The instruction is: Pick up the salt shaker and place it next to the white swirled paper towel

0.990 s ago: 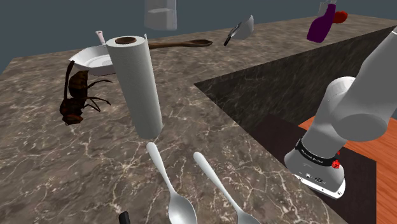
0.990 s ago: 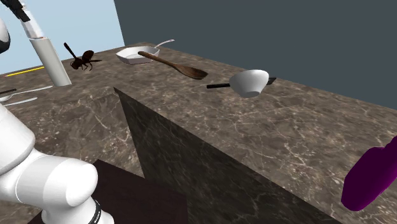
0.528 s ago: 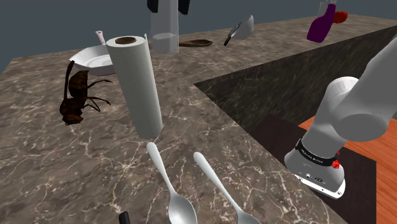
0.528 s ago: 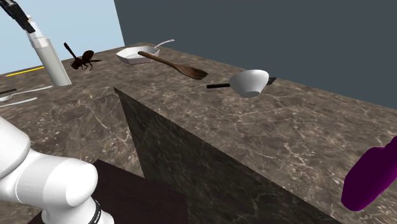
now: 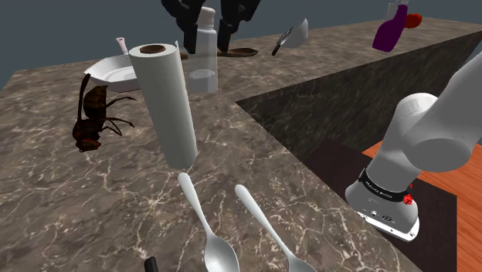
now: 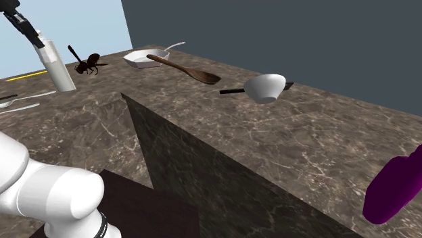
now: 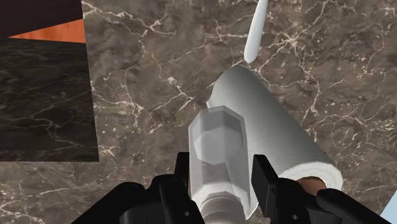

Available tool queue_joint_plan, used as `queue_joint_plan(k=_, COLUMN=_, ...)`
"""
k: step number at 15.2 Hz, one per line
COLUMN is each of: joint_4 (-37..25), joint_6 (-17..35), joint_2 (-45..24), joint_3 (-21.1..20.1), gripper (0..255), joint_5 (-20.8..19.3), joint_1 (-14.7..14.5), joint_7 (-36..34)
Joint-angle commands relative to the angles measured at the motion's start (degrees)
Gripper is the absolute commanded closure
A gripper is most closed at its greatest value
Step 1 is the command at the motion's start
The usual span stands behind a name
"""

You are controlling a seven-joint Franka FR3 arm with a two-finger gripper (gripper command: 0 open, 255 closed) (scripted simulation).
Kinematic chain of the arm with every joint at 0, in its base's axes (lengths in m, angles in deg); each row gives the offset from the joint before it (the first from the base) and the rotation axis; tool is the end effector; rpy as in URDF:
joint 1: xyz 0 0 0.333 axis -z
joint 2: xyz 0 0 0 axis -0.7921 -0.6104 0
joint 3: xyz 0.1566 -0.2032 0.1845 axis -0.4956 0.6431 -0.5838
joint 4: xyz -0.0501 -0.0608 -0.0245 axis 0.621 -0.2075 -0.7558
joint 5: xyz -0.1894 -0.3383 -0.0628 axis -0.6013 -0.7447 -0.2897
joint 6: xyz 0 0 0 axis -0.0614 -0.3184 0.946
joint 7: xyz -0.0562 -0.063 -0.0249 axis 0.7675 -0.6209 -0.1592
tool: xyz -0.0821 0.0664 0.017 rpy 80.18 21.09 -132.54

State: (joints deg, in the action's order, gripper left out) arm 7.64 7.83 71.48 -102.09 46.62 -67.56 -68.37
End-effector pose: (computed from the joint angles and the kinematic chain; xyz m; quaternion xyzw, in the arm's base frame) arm 0.2794 0.3953 0.7013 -0.9821 0.1300 -0.1291 0.0446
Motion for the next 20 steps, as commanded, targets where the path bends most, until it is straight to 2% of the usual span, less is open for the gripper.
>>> queue_joint_plan(k=1, joint_4=2.3, joint_6=1.6, joint_2=0.8, joint_3=0.3, gripper=255, joint_5=0.4, joint_1=-0.2, joint_7=0.2)
queue_joint_plan(k=20, joint_4=20.1, joint_6=16.2, joint_2=4.5, joint_3=0.2, gripper=255, joint_5=2.3, joint_1=-1.4, joint_7=-0.2)
